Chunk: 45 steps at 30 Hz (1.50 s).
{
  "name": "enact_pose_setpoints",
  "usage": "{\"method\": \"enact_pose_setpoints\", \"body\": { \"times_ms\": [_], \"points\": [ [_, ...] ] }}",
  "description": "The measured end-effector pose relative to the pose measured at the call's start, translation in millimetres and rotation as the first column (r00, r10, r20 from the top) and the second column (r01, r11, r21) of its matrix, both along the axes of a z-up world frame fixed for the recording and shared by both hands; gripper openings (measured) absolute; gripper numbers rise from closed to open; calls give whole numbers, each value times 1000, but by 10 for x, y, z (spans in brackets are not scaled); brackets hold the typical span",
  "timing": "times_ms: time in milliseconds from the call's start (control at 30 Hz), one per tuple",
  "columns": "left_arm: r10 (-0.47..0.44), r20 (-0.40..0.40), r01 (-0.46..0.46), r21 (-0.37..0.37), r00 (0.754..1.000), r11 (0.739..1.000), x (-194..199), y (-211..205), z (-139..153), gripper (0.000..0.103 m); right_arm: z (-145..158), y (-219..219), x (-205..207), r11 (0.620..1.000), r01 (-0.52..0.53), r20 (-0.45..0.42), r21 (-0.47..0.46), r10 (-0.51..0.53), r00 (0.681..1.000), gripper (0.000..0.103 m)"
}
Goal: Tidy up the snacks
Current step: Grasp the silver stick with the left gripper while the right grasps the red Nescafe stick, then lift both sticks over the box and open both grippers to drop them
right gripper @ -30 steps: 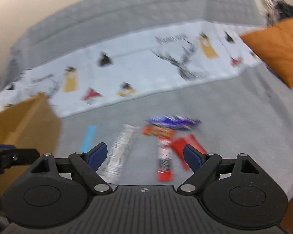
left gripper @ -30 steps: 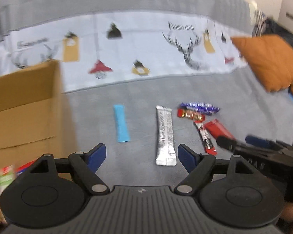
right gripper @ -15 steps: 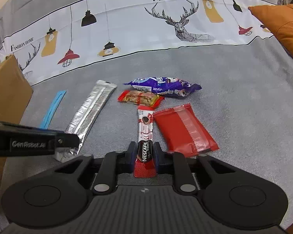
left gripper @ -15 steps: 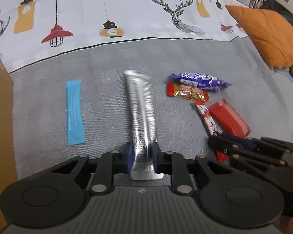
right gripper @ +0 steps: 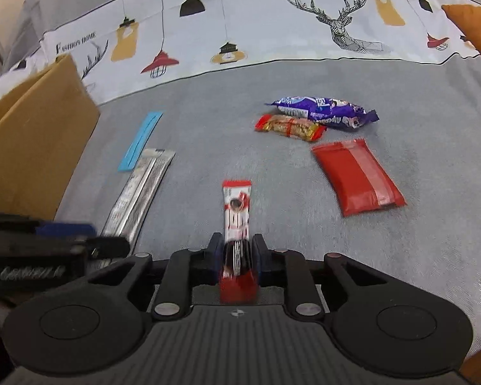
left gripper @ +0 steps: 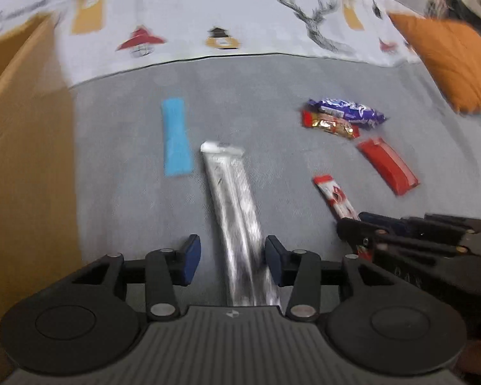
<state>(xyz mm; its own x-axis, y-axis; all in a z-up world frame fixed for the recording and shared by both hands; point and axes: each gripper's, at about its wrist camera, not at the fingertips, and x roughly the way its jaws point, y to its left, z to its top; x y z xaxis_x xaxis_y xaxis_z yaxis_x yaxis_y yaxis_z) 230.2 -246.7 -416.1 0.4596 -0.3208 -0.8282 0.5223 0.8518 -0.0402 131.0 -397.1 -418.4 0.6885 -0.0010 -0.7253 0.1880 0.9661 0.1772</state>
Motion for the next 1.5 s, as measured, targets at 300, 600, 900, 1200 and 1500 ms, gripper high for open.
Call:
{"method": "enact_pose_setpoints", "body": {
  "times_ms": [300, 600, 900, 1200, 1500],
  "points": [
    [-49, -29, 48, -26, 998, 999, -130, 45, 100, 10, 132, 82, -4, 1000, -2, 47, -28, 4, 999, 9],
    [47, 93, -24, -227, 995, 974, -644, 644, 880, 10, 807, 370, -523, 1000, -1, 203, 7, 0, 979, 10],
    [274, 278, -150, -394, 921, 907, -915, 1427, 2194, 10, 2098, 1014, -780, 991, -129, 446, -24, 126, 886, 10],
    [349, 352, -227, -345, 868, 911, -1151, 1952, 2491, 10, 2559, 1768, -594, 950, -302, 494, -82, 302, 816, 11],
    [445, 140, -416, -199, 884, 888, -712, 2464, 1471, 10, 1782, 2303, -105, 929, -363, 277, -71, 368, 888, 11]
  ]
}}
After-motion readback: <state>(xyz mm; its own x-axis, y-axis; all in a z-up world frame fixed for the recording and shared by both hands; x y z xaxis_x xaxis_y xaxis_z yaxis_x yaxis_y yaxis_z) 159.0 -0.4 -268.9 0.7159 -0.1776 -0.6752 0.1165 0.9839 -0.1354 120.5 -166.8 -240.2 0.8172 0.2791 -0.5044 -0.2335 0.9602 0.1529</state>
